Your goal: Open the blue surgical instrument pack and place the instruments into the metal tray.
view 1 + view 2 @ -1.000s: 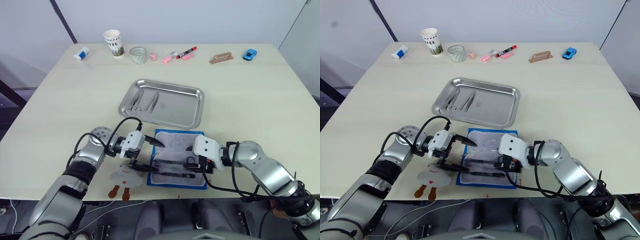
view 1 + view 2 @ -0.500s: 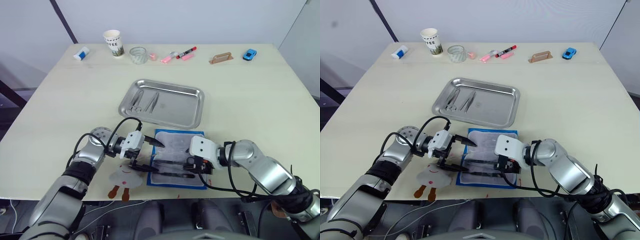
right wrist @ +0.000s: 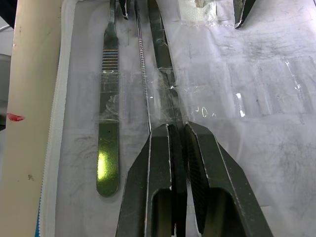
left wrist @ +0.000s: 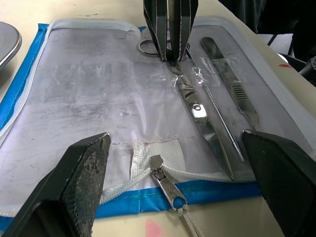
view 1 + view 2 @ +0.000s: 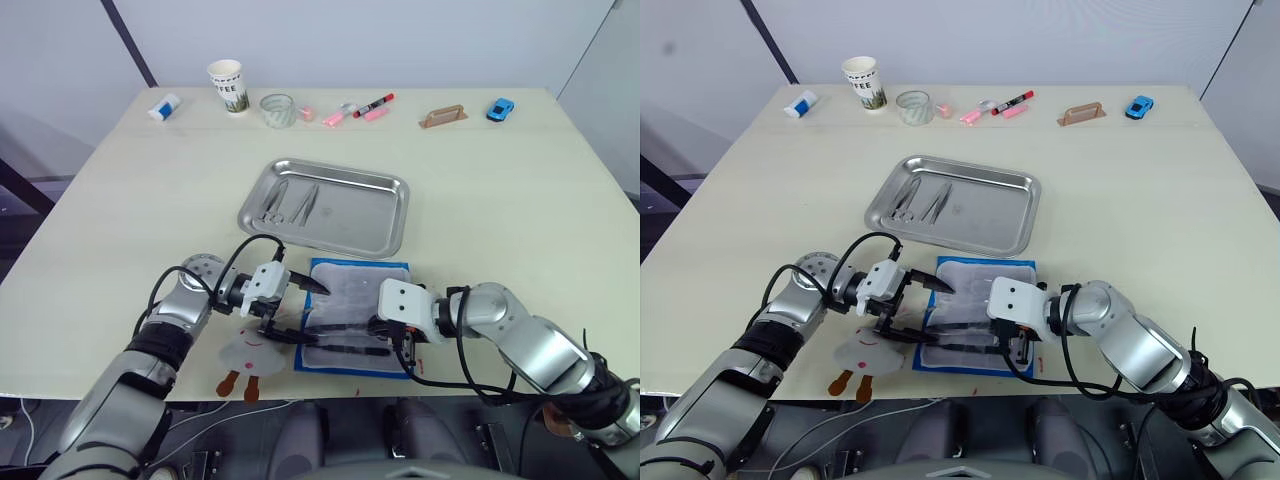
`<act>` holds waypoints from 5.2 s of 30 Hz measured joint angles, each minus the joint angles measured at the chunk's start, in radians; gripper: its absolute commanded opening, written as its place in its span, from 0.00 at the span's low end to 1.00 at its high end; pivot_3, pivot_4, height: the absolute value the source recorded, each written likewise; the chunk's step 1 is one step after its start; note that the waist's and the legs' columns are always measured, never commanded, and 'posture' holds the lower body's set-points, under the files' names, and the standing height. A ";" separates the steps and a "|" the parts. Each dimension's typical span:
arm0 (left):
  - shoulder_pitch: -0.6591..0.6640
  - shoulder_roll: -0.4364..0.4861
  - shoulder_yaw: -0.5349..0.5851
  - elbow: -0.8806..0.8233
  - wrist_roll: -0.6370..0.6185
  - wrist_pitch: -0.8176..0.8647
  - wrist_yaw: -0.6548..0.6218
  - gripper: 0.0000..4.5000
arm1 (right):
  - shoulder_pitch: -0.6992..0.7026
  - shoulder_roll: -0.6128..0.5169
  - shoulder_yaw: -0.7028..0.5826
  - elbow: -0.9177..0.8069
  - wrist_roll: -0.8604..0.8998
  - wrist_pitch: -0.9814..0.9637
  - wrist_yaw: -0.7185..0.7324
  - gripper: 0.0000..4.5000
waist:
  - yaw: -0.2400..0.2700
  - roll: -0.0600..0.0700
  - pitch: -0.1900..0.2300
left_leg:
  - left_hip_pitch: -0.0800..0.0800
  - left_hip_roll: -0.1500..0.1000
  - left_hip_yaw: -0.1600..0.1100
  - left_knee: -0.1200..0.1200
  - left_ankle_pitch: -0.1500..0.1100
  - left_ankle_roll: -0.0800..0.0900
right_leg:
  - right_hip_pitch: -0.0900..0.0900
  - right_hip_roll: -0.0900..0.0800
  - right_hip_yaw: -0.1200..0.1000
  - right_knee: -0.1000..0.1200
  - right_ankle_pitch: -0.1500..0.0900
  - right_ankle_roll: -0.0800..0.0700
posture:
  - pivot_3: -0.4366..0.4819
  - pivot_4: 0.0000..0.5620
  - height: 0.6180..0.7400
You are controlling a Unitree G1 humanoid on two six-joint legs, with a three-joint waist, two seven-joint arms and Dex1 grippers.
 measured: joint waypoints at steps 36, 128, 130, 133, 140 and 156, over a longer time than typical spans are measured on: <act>-0.002 -0.012 0.004 0.003 0.008 0.003 0.000 1.00 | -0.152 -0.055 0.062 -0.095 0.017 0.196 0.001 0.04 | 0.001 0.000 0.000 | -0.001 0.000 0.000 0.000 0.000 0.000 | 0.000 -0.001 -0.001 0.000 0.000 0.000 | 0.48 0.27 0.90; 0.032 -0.049 0.041 -0.037 0.034 0.025 -0.003 1.00 | 0.054 -0.499 -0.405 -0.211 0.376 0.194 0.057 0.04 | 0.001 0.000 0.001 | -0.002 0.000 0.001 -0.001 0.000 0.000 | -0.001 -0.001 0.000 -0.002 0.000 0.001 | 0.48 0.27 0.90; 0.032 -0.049 0.041 -0.037 0.034 0.025 -0.003 1.00 | 0.053 -0.480 -0.431 -0.198 0.393 0.199 0.052 0.04 | 0.001 0.000 0.001 | -0.001 0.000 0.001 -0.001 0.000 0.000 | -0.001 -0.001 0.000 -0.002 0.000 0.001 | 0.48 0.27 0.90; 0.034 -0.049 0.042 -0.040 0.034 0.026 -0.003 1.00 | 0.017 -0.351 -0.513 -0.137 0.455 0.250 0.003 0.04 | 0.000 0.000 0.001 | -0.001 0.000 0.001 -0.001 0.000 0.000 | -0.001 -0.001 0.001 -0.001 0.000 0.000 | 0.48 0.27 0.90; 0.036 -0.052 0.043 -0.045 0.035 0.031 -0.003 1.00 | -0.160 0.045 -0.566 -0.002 0.526 0.440 -0.249 0.04 | 0.000 0.000 0.001 | -0.002 0.000 0.001 -0.001 0.000 0.000 | -0.001 0.000 0.001 -0.001 0.000 0.000 | 0.48 0.27 0.90; 0.062 -0.068 0.084 -0.070 0.051 0.048 -0.003 1.00 | -0.358 0.500 -0.436 0.462 0.241 0.253 -0.654 0.04 | -0.002 0.001 0.001 | -0.003 0.000 0.001 -0.001 0.000 0.000 | -0.003 0.000 0.000 0.000 0.000 0.000 | 0.48 0.27 0.90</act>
